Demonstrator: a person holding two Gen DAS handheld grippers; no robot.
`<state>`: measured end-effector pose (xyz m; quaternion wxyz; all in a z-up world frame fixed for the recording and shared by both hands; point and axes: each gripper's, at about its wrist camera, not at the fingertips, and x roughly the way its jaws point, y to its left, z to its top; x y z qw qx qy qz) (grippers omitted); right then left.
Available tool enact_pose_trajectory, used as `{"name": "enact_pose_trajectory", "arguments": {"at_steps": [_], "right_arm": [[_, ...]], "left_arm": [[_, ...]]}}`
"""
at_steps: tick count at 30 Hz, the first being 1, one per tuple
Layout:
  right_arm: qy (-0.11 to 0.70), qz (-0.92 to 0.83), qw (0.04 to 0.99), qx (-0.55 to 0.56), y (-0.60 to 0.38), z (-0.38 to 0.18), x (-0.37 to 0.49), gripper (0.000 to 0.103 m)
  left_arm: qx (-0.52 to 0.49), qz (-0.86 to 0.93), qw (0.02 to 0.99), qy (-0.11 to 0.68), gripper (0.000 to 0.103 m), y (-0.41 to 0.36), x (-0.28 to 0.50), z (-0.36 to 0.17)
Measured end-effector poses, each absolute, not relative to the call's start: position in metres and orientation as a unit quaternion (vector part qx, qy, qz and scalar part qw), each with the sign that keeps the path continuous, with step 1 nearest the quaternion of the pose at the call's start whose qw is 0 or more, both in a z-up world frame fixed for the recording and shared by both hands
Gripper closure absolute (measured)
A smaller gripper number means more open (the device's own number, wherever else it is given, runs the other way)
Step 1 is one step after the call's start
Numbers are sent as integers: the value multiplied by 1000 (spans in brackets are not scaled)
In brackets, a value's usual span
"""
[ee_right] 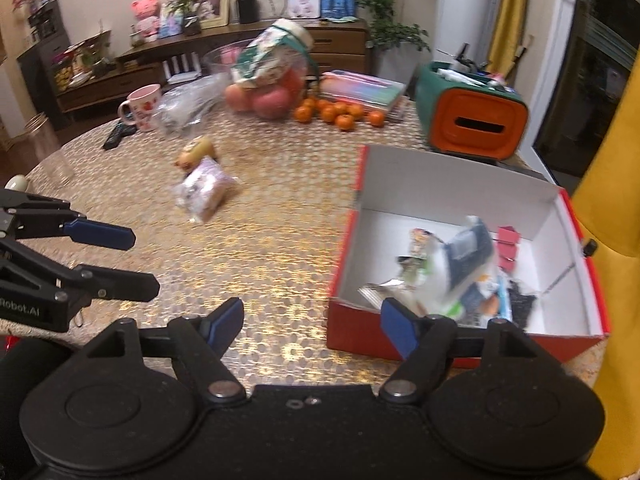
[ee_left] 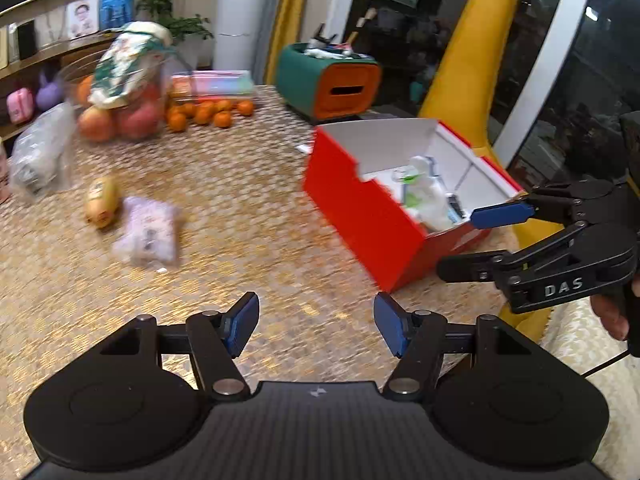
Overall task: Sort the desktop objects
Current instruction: 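Withdraw both open tools from the box toward the pig toy and snack bag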
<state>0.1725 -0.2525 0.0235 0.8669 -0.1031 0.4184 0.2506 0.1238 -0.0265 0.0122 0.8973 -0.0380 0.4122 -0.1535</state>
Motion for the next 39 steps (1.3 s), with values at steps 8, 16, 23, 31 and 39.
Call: {"name": "enact_pose_trajectory", "arguments": {"at_steps": [8,16,23,31,39], "right_arm": [[419,268,861,-109,-212,18,173,23],[425,285,850,-122,-172,7,185,16],[429,286,848,-123,-137,-2,208,11],[438,286,845,-112,-99,-18,240,8],[445,277,845,-107,-65,-34,267,7]], "left_arm": [[-48,-108,902,416,34,29,117,3],[-53,-71,904,418,26,70,139,-8],[-51,-47,908,413,20,103,174,-12],[-71,-16,908,412,7,139,221,-27],[-43,4,903,428,0,151,271,-48]]}}
